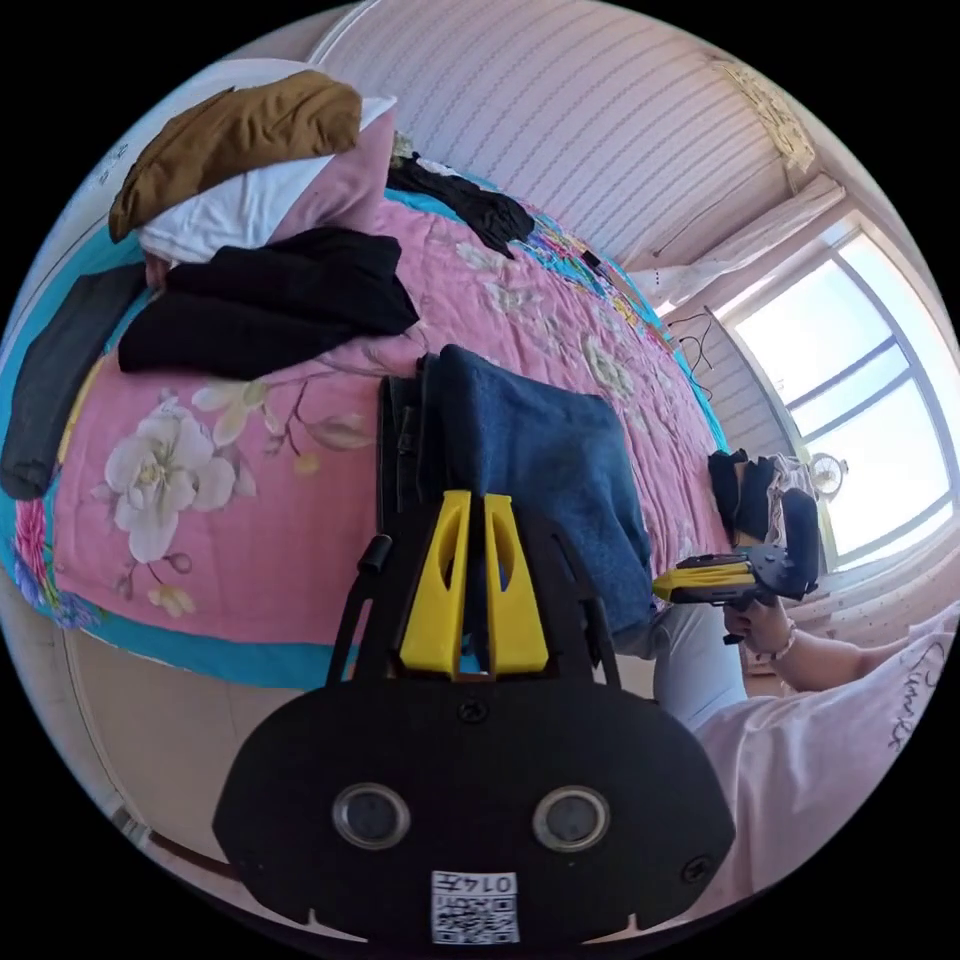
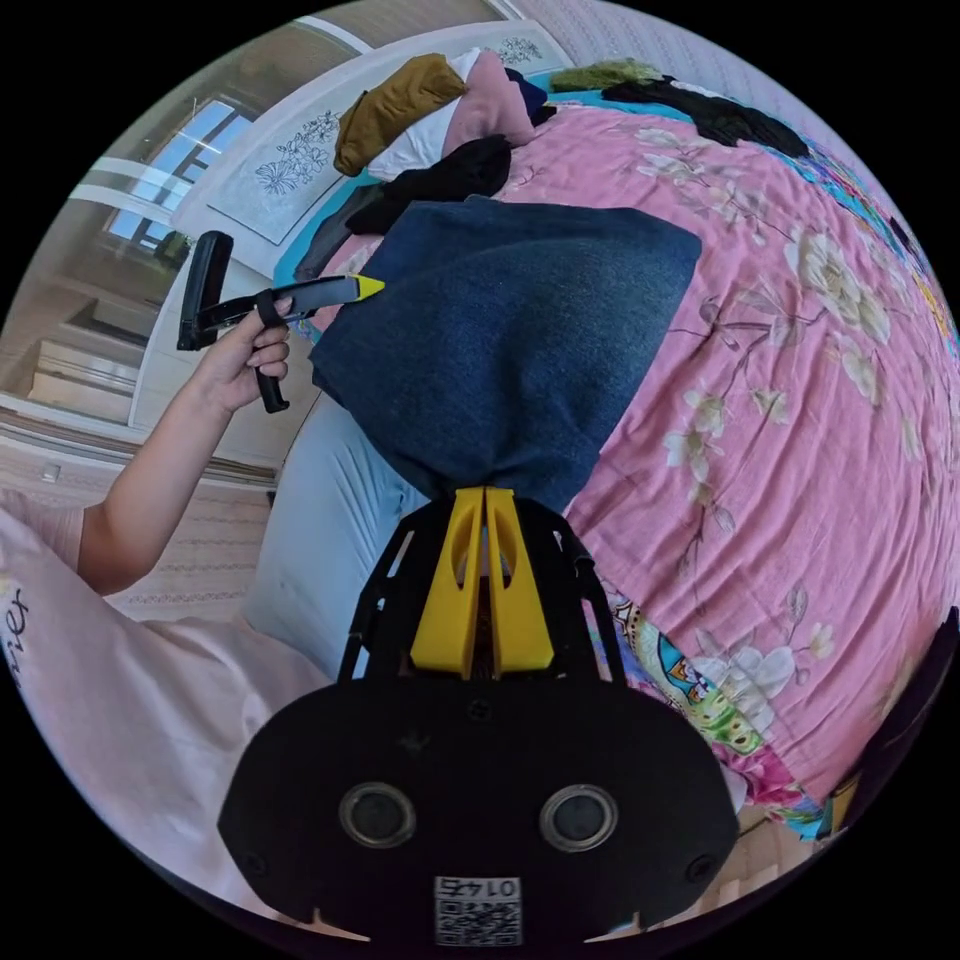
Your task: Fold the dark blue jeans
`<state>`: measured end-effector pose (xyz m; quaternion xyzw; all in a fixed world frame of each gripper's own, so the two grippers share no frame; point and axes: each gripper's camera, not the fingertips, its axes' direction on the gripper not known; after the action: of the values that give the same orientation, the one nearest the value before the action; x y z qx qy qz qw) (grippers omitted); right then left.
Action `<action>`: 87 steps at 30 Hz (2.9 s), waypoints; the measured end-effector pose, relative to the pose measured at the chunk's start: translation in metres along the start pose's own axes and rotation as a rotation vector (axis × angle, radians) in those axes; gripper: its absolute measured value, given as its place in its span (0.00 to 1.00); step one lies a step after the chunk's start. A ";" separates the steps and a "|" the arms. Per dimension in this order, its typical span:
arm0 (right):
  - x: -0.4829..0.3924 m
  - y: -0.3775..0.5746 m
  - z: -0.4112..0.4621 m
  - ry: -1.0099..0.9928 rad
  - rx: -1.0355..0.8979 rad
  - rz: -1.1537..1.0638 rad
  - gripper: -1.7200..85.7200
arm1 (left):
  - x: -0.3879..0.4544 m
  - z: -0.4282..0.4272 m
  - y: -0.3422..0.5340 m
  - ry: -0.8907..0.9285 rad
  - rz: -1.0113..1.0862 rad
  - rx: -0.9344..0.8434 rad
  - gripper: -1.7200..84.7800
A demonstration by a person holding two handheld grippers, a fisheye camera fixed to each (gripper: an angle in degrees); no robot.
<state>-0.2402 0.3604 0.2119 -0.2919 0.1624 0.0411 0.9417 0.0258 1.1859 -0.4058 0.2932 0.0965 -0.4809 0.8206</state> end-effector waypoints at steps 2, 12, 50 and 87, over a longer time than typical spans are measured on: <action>0.007 -0.002 -0.015 0.026 0.052 0.006 0.02 | 0.014 -0.012 -0.011 -0.021 0.072 0.052 0.02; 0.075 -0.018 -0.031 -0.050 0.165 0.245 0.09 | -0.037 0.011 0.001 -0.049 -0.116 -0.011 0.09; 0.187 0.122 -0.109 -0.507 0.225 0.493 0.14 | 0.032 0.172 0.077 0.251 -0.124 -0.199 0.16; 0.225 0.454 -0.561 0.540 0.381 0.960 0.18 | 0.796 0.498 -0.017 0.516 0.505 -0.251 0.13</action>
<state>-0.2638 0.4158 -0.5413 -0.0114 0.5152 0.3576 0.7788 0.3625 0.3107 -0.3601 0.3161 0.2827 -0.1584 0.8917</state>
